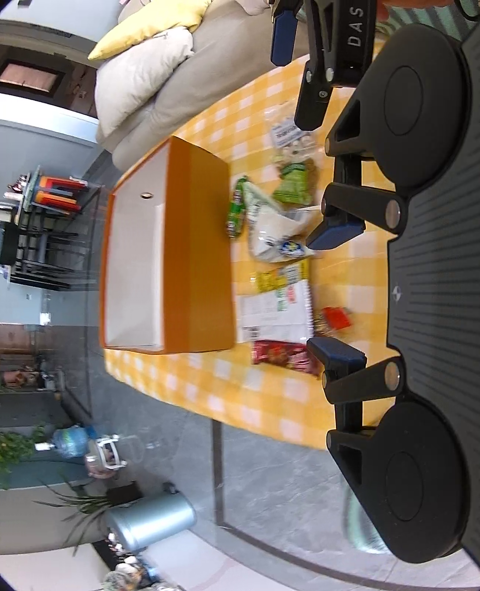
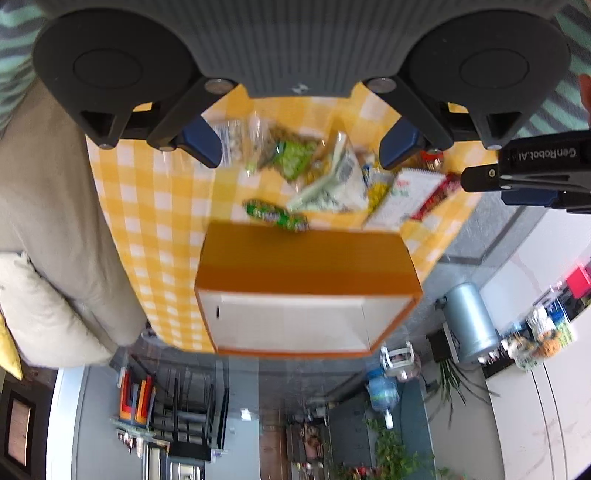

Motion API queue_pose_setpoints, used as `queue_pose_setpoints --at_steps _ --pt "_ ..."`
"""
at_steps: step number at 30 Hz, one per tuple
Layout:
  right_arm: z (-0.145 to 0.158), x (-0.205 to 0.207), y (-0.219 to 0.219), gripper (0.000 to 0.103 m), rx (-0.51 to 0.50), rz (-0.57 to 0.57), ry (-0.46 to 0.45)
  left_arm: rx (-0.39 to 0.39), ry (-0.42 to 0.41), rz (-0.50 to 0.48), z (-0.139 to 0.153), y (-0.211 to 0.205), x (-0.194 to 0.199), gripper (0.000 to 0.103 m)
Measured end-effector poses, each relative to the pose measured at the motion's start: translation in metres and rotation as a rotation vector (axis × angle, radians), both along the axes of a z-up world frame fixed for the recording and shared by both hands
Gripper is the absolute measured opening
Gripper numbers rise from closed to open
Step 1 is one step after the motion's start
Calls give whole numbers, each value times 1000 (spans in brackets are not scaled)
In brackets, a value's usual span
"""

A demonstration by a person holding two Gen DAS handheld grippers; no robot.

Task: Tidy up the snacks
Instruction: 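Move both tools back toward the remaining snacks on the table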

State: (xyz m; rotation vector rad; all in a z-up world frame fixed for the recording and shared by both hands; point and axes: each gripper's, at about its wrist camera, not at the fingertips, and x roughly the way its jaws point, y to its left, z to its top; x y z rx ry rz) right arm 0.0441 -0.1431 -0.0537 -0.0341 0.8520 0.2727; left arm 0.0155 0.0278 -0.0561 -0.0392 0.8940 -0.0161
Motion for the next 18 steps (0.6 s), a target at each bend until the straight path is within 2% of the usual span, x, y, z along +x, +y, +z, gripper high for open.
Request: queue_pose_setpoints --at_steps 4,7,13,15,18 --pt "-14 3 -3 84 -3 -14 51 9 24 15 -8 -1 -4 64" --pt "-19 2 -4 81 6 -23 56 -27 18 20 -9 2 -4 64" --pt "-24 4 -2 78 18 -2 17 -64 19 21 -13 6 2 67" --pt "-26 6 2 75 2 14 4 -57 20 34 -15 10 7 73" --pt "-30 12 9 73 -13 43 -2 -35 41 50 -17 18 18 75"
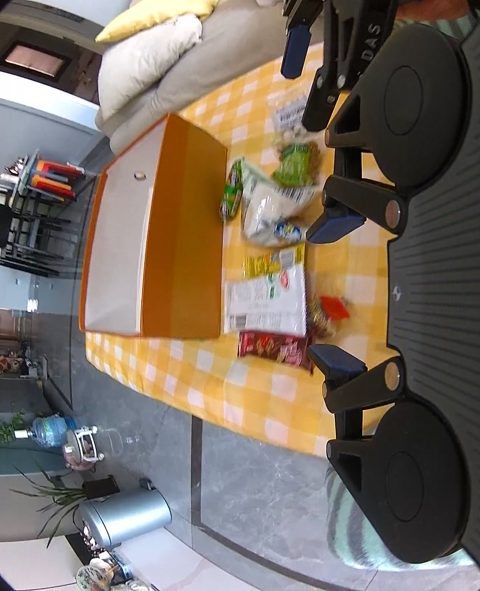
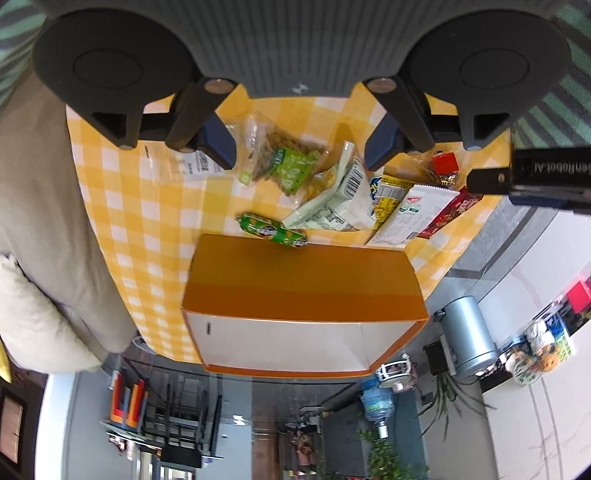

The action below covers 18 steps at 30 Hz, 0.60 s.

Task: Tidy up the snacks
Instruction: 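Move both tools back toward the remaining snacks on the table, then grasp the white-and-blue bag with the right gripper while the left grasps the white wafer packet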

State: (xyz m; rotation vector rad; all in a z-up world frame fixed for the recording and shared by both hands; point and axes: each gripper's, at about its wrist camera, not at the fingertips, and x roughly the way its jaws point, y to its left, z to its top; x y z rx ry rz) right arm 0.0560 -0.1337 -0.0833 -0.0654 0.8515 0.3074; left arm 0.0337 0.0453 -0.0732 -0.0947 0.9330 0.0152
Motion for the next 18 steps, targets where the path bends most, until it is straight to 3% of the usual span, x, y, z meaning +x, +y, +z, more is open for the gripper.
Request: queue_pose_setpoints --at_steps 7,14,18 --pt "-11 23 24 66 -10 64 34 -15 36 54 -8 24 30 77" --pt "-28 50 43 57 6 83 98 -51 69 -34 -21 14 54 75" --pt "-38 62 50 57 8 89 120 -48 104 -48 -31 11 68 75"
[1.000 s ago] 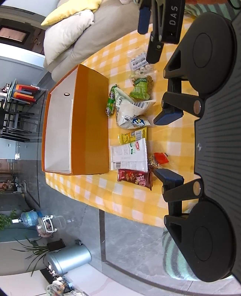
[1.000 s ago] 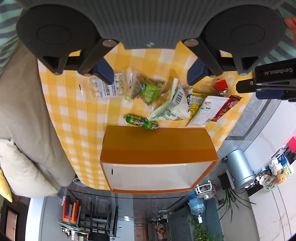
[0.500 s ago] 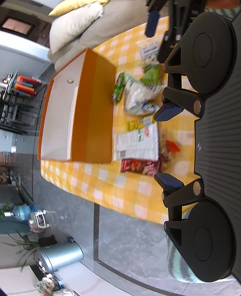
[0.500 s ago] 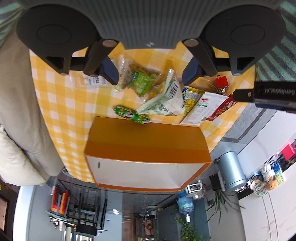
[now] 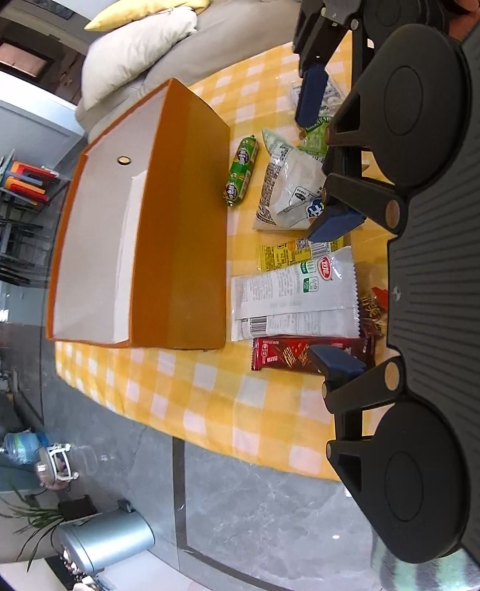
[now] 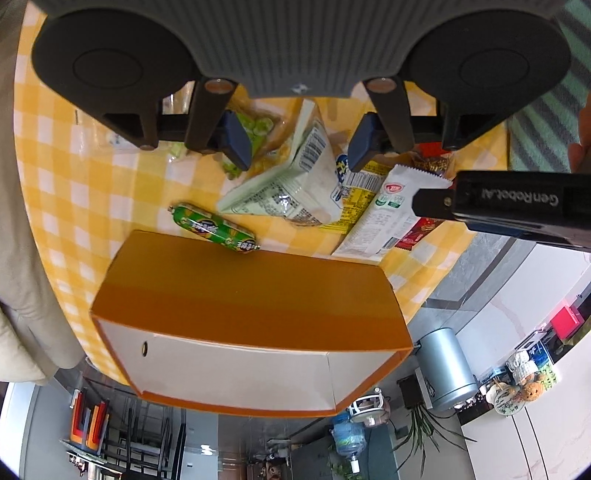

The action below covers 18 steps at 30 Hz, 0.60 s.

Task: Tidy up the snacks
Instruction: 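Grasp the white-and-blue bag with the right gripper while the left grasps the white wafer packet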

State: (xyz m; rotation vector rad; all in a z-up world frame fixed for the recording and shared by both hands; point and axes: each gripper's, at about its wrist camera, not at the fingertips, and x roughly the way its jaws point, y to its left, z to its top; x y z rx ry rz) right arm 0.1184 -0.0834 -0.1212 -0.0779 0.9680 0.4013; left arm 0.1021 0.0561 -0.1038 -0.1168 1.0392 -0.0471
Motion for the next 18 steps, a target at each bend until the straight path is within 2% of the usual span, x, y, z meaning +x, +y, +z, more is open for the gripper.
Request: queue_pose_setpoints --at_steps 8,9,11,13,18 --pt "-16 23 8 55 10 -14 32 11 53 -10 -18 0 23 75" --pt "-17 25 8 52 13 -19 34 11 58 -11 -19 0 25 75" --pt "-19 27 8 36 21 -23 35 14 70 -15 -22 -1 30 75" --pt "-19 26 7 26 33 -28 32 19 77 -23 -24 -4 35 75" --pt "-21 27 0 21 29 -44 37 50 107 -29 -31 -13 47 74"
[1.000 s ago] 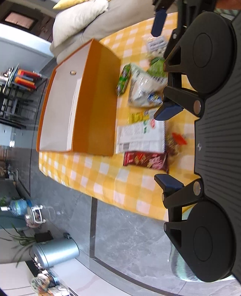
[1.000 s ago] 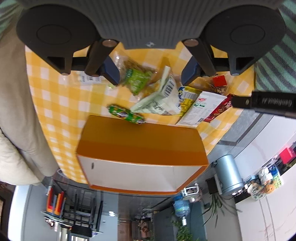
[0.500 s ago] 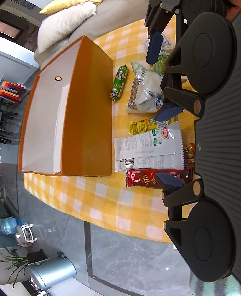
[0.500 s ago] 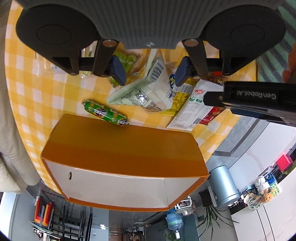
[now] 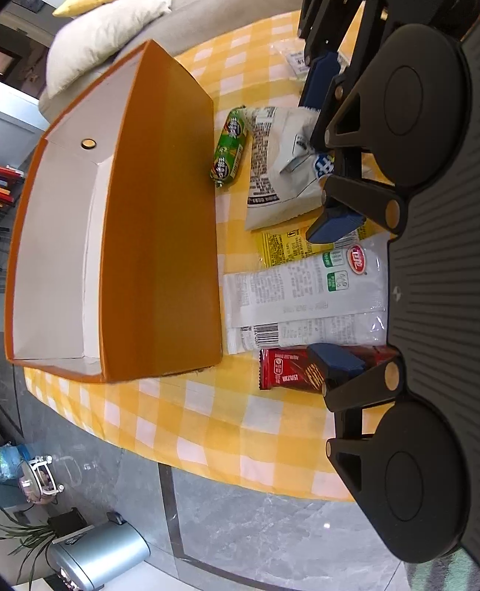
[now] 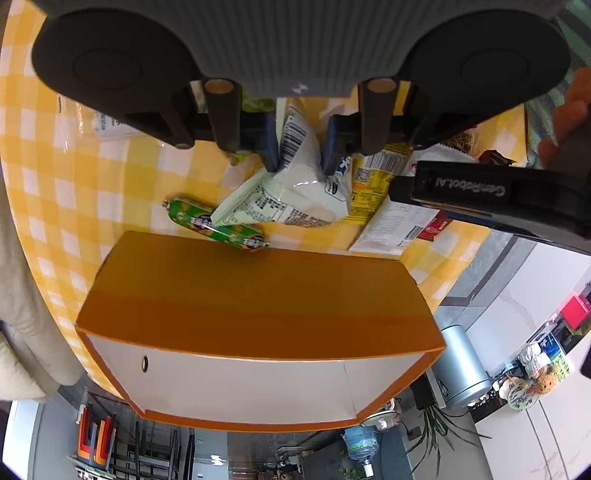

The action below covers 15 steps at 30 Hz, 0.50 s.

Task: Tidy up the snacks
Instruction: 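Grasp the white-and-blue bag with the right gripper while the left grasps the white wafer packet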

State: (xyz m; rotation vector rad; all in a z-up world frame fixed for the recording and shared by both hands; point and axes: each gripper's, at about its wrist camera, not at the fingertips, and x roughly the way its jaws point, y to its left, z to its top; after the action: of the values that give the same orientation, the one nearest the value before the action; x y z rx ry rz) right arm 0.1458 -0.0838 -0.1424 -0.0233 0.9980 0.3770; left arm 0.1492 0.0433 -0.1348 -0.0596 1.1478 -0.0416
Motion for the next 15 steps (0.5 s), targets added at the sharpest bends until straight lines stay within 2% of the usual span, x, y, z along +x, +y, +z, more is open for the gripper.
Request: queue_pose_setpoints --at_steps 4,8,10,12,15 --pt "-1 1 -2 19 9 0 -1 23 27 22 -5 -3 7 73" --pt "-1 0 -3 19 7 6 -6 11 66 58 -14 0 14 73" --pt "-1 1 -4 19 12 5 -4 -2 70 69 -16 1 14 70" --pt "-2 1 -5 19 17 4 -2 -15 61 72 -15 2 12 61" --pt "-2 1 -6 18 22 5 -1 0 46 63 -12 -1 10 57"
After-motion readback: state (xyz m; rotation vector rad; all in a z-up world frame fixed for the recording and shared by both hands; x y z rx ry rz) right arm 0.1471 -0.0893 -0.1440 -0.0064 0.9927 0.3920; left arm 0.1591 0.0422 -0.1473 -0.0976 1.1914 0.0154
